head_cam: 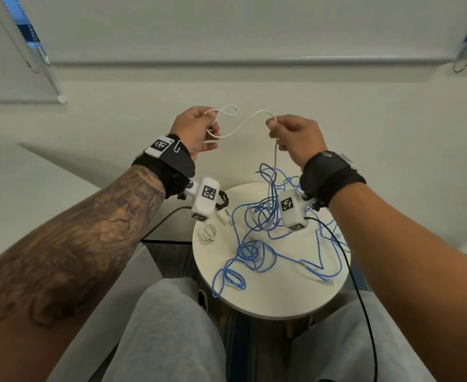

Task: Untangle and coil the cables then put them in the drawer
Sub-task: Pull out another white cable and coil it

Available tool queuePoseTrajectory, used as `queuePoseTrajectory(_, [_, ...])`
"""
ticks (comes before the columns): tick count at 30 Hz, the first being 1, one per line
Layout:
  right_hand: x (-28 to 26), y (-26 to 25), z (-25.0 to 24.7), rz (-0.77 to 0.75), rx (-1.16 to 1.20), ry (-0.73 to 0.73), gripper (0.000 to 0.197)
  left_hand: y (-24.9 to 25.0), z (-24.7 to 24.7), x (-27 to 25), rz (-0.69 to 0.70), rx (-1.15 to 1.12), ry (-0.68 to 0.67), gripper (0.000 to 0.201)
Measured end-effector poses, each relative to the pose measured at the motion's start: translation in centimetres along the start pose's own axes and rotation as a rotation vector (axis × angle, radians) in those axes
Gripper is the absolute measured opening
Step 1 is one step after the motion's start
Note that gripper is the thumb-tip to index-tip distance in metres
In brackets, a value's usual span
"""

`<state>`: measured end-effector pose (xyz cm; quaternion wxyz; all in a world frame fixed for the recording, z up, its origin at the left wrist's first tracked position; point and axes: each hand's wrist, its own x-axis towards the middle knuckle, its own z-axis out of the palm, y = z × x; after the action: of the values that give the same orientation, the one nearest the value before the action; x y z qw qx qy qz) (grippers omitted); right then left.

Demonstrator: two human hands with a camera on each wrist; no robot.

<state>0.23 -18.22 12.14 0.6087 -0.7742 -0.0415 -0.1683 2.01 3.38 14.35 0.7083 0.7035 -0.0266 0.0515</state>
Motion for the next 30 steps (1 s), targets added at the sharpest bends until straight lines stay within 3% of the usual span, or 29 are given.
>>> queuePoseTrajectory(6, [-0.1, -3.5, -1.7, -0.056, 0.173, 0.116, 0.013, -2.0, 0.4, -0.9, -0.071, 0.055, 0.021, 0.022])
queuePoseTrajectory(10, [-0.5, -5.8, -2.7, -0.108, 0.177, 0.100, 0.016, -2.3, 0.6, -1.3, -0.063, -0.015, 0.010, 0.036])
queuePoseTrajectory(16, [-0.9, -8.8, -3.9, -0.156, 0.238, 0.086, 0.009, -1.8, 1.4, -2.2, -0.065, -0.126, -0.073, 0.023])
queuePoseTrajectory(20, [-1.5, -9.7, -4.8, -0.094, 0.363, 0.063, 0.013, -2.0, 1.8, -3.7, -0.172, -0.180, -0.213, 0.021])
queuePoseTrajectory(26, [-3.8, -7.9, -4.9, 0.089, 0.492, -0.003, 0.021, -5.4, 4.2, -7.1, -0.266, -0.060, -0.376, 0.028])
queuePoseTrajectory(30, [-5.3, -7.0, -5.8, 0.128, 0.449, 0.020, 0.021, -7.2, 5.7, -8.4, -0.119, 0.281, -0.382, 0.028])
